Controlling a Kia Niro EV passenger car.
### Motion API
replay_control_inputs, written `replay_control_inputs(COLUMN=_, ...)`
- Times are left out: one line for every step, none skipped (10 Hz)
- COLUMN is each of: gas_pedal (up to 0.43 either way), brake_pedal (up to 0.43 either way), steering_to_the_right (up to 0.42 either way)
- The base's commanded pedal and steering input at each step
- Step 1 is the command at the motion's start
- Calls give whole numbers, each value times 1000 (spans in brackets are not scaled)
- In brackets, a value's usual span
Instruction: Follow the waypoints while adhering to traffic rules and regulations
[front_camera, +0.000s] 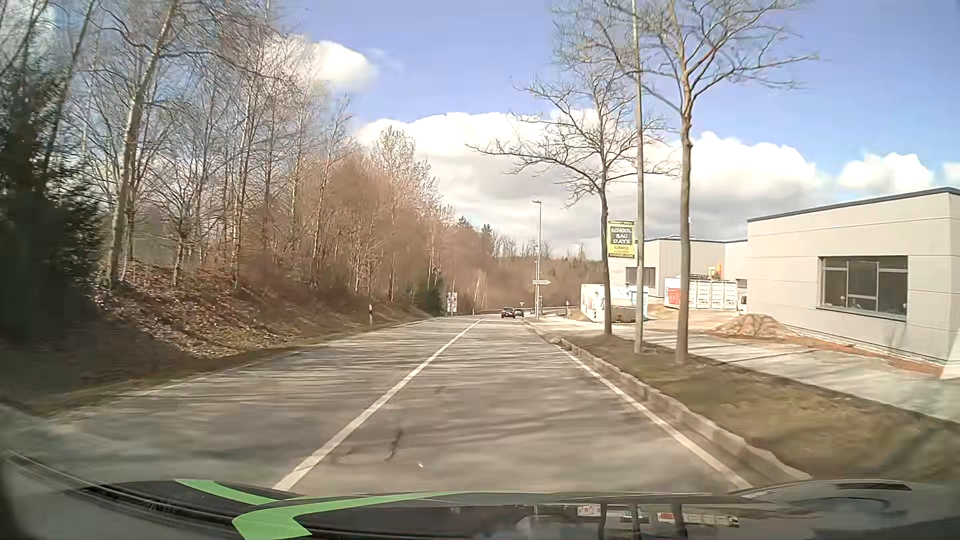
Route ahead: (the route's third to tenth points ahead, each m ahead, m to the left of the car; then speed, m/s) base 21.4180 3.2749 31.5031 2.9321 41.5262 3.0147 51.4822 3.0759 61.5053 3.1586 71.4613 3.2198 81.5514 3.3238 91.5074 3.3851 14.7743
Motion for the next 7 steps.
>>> replay_control_inputs(gas_pedal=39, brake_pedal=0, steering_to_the_right=0)
replay_control_inputs(gas_pedal=39, brake_pedal=0, steering_to_the_right=1)
replay_control_inputs(gas_pedal=39, brake_pedal=0, steering_to_the_right=1)
replay_control_inputs(gas_pedal=39, brake_pedal=0, steering_to_the_right=1)
replay_control_inputs(gas_pedal=28, brake_pedal=0, steering_to_the_right=2)
replay_control_inputs(gas_pedal=28, brake_pedal=0, steering_to_the_right=2)
replay_control_inputs(gas_pedal=28, brake_pedal=0, steering_to_the_right=2)
